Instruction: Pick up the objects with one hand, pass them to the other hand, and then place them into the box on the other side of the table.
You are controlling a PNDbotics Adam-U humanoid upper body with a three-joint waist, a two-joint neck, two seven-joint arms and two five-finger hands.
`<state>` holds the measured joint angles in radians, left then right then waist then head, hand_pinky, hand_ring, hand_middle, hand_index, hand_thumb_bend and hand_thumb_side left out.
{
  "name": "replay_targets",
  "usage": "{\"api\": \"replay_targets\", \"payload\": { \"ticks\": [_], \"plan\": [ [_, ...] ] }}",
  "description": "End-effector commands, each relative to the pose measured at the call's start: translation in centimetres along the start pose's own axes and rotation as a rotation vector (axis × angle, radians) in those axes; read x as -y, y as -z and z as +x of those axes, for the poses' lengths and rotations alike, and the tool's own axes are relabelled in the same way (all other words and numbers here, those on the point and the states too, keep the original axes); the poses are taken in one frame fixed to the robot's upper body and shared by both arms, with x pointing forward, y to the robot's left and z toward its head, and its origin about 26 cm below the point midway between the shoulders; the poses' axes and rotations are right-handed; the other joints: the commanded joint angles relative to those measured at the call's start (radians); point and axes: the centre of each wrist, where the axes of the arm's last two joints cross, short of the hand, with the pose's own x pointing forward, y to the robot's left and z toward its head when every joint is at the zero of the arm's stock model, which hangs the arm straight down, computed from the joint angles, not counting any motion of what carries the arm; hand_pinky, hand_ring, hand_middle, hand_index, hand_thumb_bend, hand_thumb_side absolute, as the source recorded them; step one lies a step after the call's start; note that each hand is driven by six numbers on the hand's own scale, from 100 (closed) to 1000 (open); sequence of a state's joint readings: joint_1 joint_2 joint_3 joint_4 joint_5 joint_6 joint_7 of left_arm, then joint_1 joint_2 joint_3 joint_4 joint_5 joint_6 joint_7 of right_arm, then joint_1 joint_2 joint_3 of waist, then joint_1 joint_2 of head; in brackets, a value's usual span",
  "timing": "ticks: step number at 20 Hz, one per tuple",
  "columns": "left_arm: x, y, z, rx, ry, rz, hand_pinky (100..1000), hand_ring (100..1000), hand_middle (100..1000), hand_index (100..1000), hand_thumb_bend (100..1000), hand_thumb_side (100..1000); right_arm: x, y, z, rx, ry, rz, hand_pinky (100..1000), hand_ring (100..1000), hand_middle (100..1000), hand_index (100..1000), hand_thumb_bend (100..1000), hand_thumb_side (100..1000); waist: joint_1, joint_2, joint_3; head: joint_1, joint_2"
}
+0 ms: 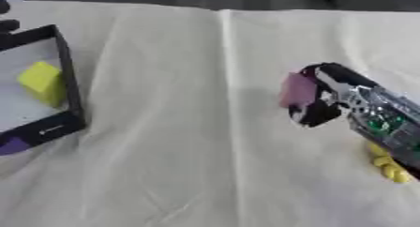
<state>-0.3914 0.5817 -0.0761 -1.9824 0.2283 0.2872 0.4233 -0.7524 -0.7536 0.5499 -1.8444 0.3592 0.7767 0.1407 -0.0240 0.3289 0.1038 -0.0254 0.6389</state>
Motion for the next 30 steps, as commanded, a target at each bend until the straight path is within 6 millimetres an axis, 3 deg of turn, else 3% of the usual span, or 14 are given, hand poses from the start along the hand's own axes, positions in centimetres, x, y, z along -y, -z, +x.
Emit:
{"api": "replay_targets", "payload": {
  "ticks": [1,5,19,20,21,25,26,30],
  "plan": [
    [-0.3,0.3,1.1,0.033,0.031,-0.034,893,780,789,792,100,794,2.8,-1.7,0.9,0.089,-0.011,-0.152,740,491,561,593,100,100,0.006,-0.03,-0.004,0.014,-0.01],
    [0.1,0.7,1.8,0.021,0.053,-0.12,891,778,789,792,100,795,3.1,-2.8,2.2,0.189,-0.025,-0.234,732,483,563,596,100,100,0.014,-0.04,-0.01,0.027,-0.007],
    [2.3,2.1,5.1,0.007,0.161,-0.43,887,775,783,794,100,807,0.3,-2.9,5.2,0.452,-0.084,-0.341,734,485,562,597,100,100,0.031,-0.048,-0.009,0.067,-0.008],
    [2.7,2.1,5.4,0.004,0.17,-0.459,887,775,783,797,129,720,0.2,-2.9,5.3,0.466,-0.09,-0.351,737,487,562,597,100,100,0.032,-0.049,-0.007,0.069,-0.008],
    [3.1,2.1,5.6,0.0,0.178,-0.487,887,775,783,799,100,812,0.1,-2.9,5.5,0.481,-0.097,-0.363,740,490,562,597,100,100,0.033,-0.05,-0.007,0.072,-0.007],
    [4.6,2.1,6.7,-0.011,0.214,-0.597,889,782,789,812,100,782,0.0,-2.9,6.3,0.546,-0.121,-0.423,740,501,561,597,100,100,0.037,-0.053,-0.005,0.075,-0.005],
    [5.1,2.1,7.0,-0.012,0.228,-0.625,891,786,795,819,100,816,0.0,-2.9,6.5,0.564,-0.128,-0.437,739,505,560,597,100,100,0.039,-0.054,-0.005,0.077,-0.004],
    [6.7,1.9,7.9,-0.026,0.289,-0.727,896,797,809,844,100,814,-0.3,-3.0,7.0,0.614,-0.164,-0.482,742,516,560,599,100,100,0.044,-0.057,-0.004,0.08,-0.001]
  ]
}}
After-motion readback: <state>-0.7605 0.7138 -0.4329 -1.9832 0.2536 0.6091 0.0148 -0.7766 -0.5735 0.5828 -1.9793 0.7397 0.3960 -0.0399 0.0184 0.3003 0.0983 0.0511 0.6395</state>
